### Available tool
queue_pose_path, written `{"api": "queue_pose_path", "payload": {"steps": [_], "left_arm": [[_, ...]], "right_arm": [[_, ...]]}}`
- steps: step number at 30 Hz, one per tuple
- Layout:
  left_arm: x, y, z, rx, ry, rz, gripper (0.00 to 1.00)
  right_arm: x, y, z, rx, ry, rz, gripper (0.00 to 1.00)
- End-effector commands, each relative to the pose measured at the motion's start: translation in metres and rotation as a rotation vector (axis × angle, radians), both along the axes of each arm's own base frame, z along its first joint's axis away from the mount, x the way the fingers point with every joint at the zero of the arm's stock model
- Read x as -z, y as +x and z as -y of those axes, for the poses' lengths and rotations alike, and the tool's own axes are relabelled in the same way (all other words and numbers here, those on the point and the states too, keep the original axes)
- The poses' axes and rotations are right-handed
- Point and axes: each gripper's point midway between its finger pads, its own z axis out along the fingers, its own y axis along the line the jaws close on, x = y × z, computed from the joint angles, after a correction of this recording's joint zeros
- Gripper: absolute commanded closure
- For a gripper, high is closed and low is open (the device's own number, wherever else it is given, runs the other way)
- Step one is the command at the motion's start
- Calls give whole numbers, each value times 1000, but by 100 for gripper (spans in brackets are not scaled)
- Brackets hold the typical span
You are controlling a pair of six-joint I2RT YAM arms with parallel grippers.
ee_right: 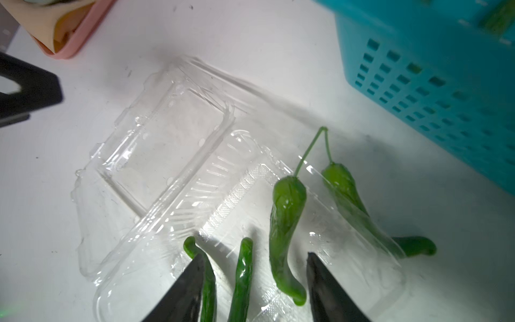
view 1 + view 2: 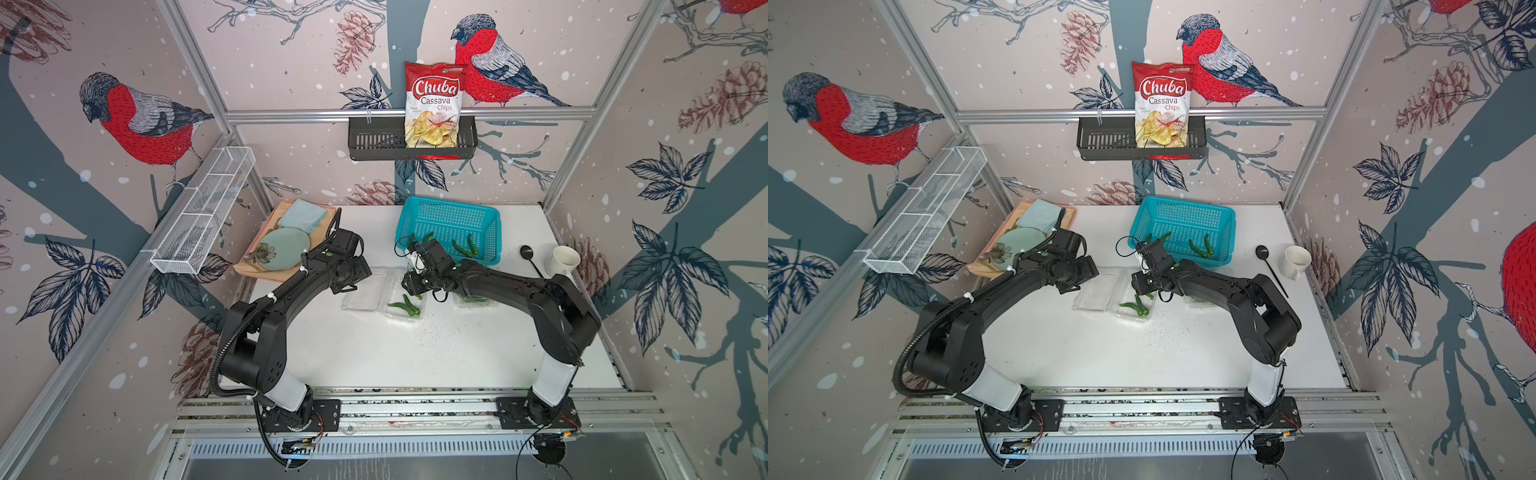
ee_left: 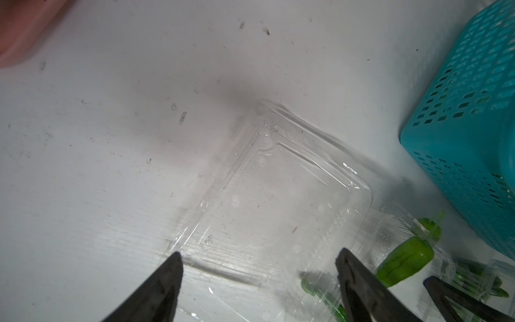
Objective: Take small green peppers out of containers
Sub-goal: Pick up the green pepper from the packing box.
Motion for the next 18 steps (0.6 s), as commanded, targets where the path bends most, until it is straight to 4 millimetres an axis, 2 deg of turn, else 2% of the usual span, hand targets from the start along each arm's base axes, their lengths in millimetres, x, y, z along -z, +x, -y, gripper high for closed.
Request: {"api": "queue_pose_path", "payload": {"steps": [1,7,18], "left_arm": [[-2,-4,-2,-14,-6,2,16],[2,-10,-4,-17,-4,-8,16],[-3,-10,-5,1,12,-9,16]], "right_arm": [[8,-3,2,4,-25,-23,42],[18,-1,8,42,-52,-23,42],[49,18,1,69,-105,-12,46]]}}
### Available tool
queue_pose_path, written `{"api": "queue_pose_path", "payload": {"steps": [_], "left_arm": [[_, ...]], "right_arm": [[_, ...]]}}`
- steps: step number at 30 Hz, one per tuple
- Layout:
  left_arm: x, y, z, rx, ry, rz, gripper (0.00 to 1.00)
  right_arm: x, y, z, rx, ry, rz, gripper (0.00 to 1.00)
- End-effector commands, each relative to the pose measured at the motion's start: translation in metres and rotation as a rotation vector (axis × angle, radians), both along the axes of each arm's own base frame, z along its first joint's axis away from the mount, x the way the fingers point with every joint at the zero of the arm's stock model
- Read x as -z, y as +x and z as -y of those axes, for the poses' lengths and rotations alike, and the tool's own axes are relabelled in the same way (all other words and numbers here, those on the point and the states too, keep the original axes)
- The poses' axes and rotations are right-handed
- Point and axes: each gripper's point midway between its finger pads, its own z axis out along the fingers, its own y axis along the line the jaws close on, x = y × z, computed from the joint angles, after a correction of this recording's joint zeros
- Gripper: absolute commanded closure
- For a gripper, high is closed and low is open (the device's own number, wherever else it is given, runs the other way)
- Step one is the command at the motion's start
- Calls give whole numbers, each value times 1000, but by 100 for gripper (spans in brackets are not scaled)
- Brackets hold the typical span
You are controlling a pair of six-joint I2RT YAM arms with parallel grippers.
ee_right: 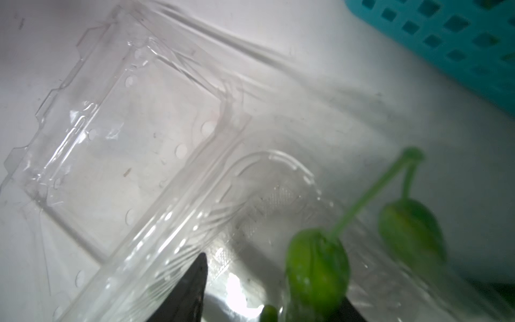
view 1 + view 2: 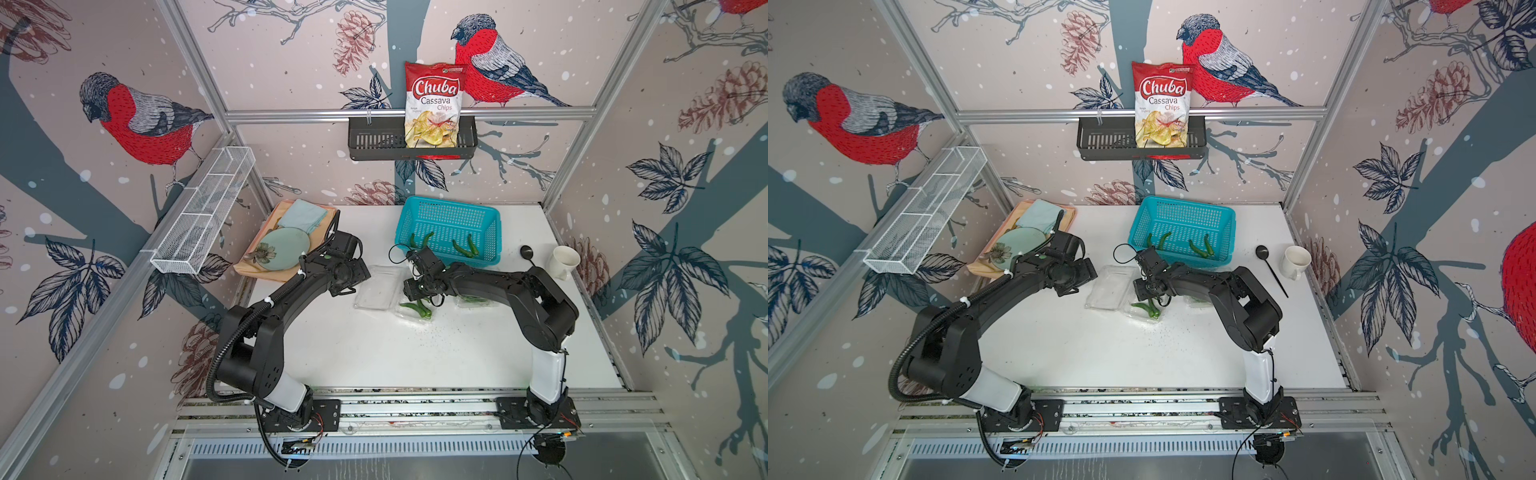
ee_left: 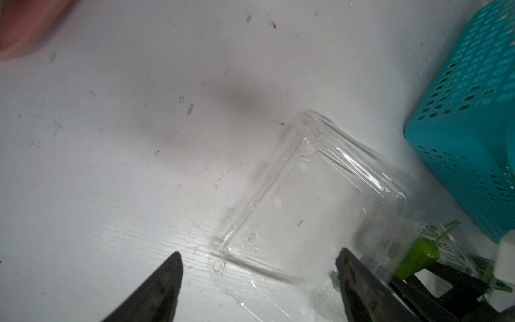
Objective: Take small green peppers out of containers
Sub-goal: Pick up the green pepper from the packing box.
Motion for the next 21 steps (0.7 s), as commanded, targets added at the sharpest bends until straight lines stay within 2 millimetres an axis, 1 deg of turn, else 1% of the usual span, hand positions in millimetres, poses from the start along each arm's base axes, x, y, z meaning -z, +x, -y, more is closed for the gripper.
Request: {"api": "queue_pose_path", "payload": {"steps": [1,5,8,10,14,21], "left_arm": [[-2,-4,-2,2,10,-11,16],[-2,-5,-2,6,11,-12,16],[-1,-5,-2,7,9,-12,16],[-1,-4,-2,8,8,-9,16],[-1,-3,0,9,2,-5,16],[-1,0,2,13,-7,1,16]], "right_arm": [[0,12,-5,15,-1,35,48],[5,13,-7,20,-12,41,62],[4,12,-7,23,-10,44,74],[0,10,-6,26,-5,53,77],[-17,8,-4,26,11,72,82],[-59,-1,-1,29,74,128,86]]}}
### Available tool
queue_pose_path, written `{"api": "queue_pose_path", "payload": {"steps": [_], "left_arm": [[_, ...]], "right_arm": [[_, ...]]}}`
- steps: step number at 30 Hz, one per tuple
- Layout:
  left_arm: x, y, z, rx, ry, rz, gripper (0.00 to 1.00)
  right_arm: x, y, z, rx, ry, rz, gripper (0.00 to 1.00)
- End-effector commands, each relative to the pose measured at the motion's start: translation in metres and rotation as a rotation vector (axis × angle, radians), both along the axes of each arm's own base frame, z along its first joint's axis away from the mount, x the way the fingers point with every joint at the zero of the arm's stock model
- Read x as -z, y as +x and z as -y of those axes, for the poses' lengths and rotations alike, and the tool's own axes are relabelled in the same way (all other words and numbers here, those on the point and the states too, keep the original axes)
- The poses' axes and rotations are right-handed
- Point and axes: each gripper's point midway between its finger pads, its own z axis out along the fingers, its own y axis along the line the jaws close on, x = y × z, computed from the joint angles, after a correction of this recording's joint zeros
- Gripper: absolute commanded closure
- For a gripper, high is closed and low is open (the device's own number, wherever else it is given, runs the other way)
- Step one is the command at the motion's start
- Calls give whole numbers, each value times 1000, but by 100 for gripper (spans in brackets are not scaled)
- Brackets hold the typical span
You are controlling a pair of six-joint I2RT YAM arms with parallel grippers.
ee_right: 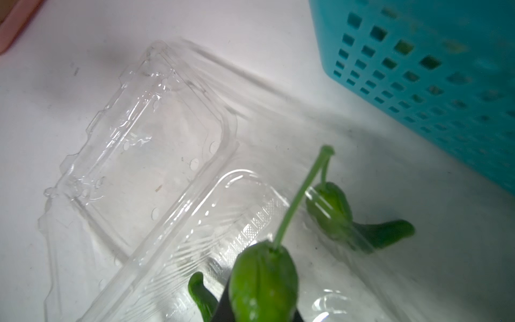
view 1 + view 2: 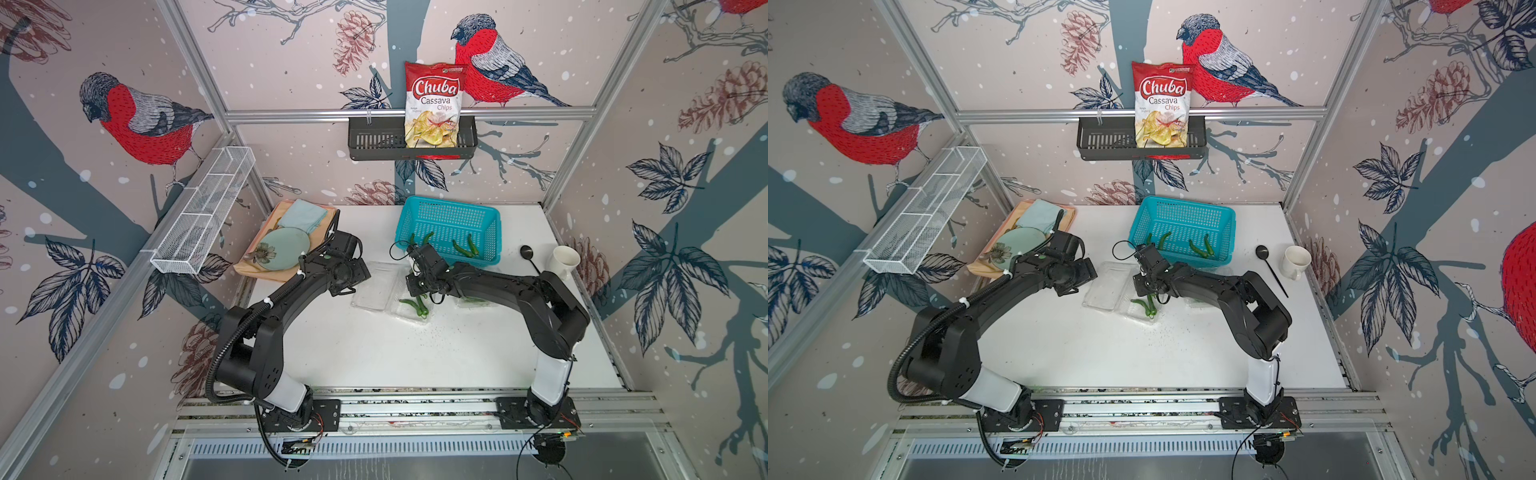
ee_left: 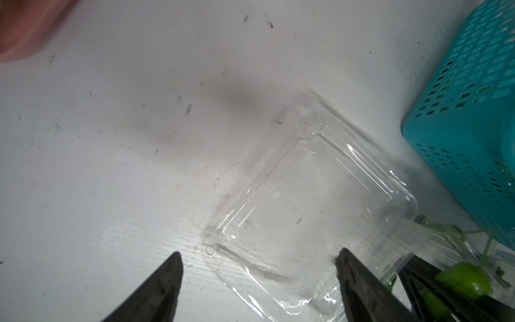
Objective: Take small green peppers out of containers
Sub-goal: Pick up the green pepper from the packing box, then place the green pepper in the basket.
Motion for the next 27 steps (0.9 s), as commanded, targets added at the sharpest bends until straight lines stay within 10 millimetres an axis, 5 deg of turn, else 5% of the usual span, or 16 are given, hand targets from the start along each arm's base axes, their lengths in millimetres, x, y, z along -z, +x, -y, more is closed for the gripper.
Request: {"api": "queue_pose_path", "payload": {"steps": [1,6,13,19,27], "left_arm": [[0,0,2,5,-6,-3,16],[0,2,3,6,-12,-1,16],[0,4,5,9,-16,1,16],[-2,3,4,8,-10,5,16],[-3,1,5,6,-13,5,16]], "right_arm": [[-20,-1,2,18,26,36,86],[-49,-1,5,37,68,84,87],[-60,9,10,54,69,118,87],[-106,33,23,104,114,201,87],[-166,90,82,302,131,382,86]]}}
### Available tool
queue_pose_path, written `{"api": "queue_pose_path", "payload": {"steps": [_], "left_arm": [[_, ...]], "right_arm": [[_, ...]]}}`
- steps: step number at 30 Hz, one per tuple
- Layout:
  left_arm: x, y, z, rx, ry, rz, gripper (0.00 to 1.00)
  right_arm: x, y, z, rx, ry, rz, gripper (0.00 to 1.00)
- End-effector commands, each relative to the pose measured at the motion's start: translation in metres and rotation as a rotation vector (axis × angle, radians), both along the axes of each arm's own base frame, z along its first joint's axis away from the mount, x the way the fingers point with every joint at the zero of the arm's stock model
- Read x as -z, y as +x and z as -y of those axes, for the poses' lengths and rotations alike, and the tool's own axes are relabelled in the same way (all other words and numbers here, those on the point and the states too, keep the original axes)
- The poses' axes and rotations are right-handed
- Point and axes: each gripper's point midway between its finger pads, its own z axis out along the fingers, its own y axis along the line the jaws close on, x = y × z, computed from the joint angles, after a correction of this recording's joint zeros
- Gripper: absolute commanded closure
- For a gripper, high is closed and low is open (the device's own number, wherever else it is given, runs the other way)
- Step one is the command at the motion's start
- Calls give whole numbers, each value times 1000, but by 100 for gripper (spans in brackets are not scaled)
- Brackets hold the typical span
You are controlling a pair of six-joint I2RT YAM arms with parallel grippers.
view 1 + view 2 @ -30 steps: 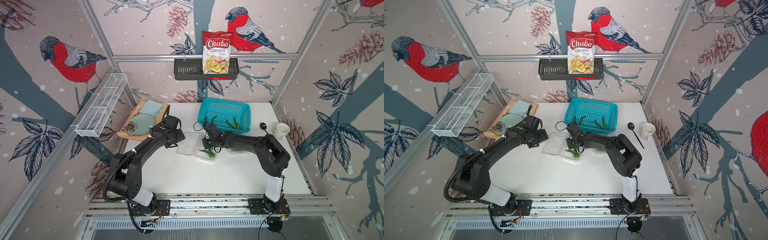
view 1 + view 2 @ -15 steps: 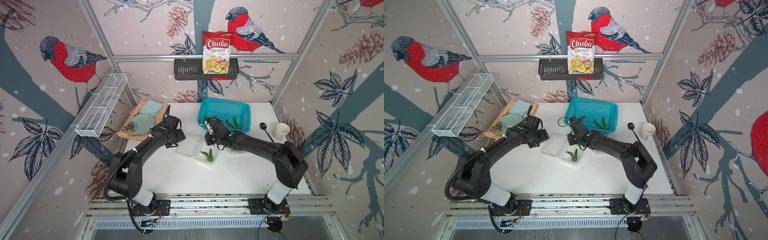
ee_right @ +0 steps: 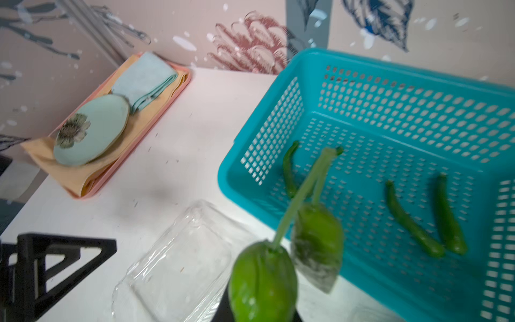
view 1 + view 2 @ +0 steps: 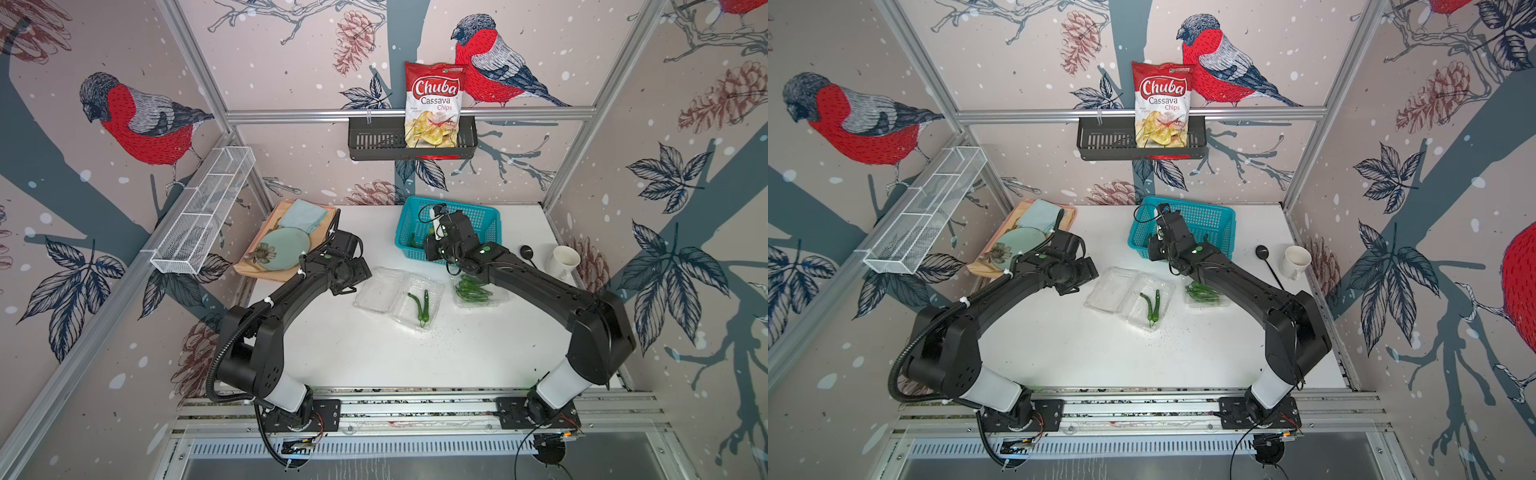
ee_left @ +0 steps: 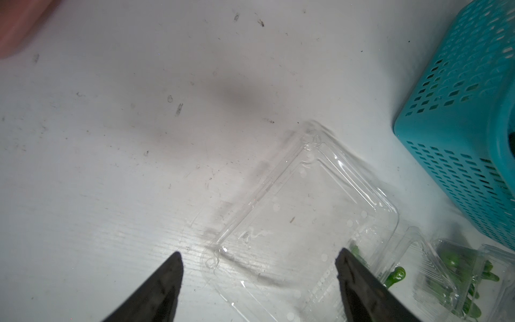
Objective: Take small green peppers out of containers
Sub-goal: Place the green pepper in the basket.
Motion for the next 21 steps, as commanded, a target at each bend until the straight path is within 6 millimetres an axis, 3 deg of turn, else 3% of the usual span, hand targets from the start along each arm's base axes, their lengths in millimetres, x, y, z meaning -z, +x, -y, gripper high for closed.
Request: {"api": "queue_pose_path", "payload": {"steps": [1,4,9,14,21], "left_arm": [[-2,1,0,-4,5,4,16],[-2,2,1,3,10,1,16],[-3,3,3,12,15,0,16],[-5,0,1,10,22,-3,16],[-6,-4,-2,6,28,-7,16]], "right_arm": [[-15,30,36,126,-11,79,86],[-9,58,63,208,-2,99,86],[35,91,90,293,-25,79,86],[86,119,100,323,-70,9,86],[129,144,102,327,-102,-83,83]]}}
